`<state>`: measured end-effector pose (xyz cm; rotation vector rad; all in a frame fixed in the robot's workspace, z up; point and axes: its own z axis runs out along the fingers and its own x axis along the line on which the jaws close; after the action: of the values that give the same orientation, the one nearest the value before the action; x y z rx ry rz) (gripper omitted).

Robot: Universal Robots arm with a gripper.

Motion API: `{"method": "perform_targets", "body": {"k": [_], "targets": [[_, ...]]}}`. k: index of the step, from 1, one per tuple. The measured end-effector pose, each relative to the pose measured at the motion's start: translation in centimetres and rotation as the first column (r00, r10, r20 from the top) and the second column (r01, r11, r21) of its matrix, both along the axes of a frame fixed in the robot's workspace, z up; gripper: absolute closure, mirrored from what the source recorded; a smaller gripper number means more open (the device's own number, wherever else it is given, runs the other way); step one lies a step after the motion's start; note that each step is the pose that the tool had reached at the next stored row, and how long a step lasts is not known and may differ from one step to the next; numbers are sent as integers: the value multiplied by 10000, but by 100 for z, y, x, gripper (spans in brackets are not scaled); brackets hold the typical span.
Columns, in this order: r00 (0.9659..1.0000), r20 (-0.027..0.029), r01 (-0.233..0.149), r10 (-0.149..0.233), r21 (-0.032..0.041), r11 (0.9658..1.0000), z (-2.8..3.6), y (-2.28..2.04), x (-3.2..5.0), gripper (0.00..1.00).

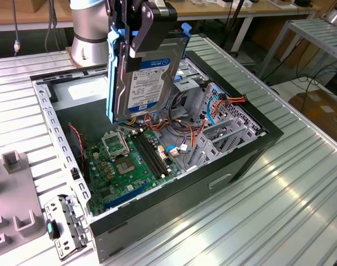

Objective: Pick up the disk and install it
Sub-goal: 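Insert the disk into the insertion slot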

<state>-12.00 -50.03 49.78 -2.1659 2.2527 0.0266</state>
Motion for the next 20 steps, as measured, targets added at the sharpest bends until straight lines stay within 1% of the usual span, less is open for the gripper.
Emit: {"method": "perform_targets", "body": {"k": [2, 8, 11, 13, 16, 18, 20], "targets": [[10000, 64, -1, 1, 3, 10000, -2, 0, 0, 63], [10000, 71, 0, 0, 3, 10000, -2, -2, -1, 63], [10000, 71, 0, 0, 1, 10000, -1, -9, -1, 63], [10000, 71, -1, 1, 3, 10000, -2, -34, 0, 63], [10000, 71, 0, 0, 2, 10000, -2, -99, 0, 63], [10000, 71, 0, 0, 3, 10000, -3, -106, 21, 63], [10000, 71, 0, 0, 3, 10000, -4, -107, 69, 63]]}}
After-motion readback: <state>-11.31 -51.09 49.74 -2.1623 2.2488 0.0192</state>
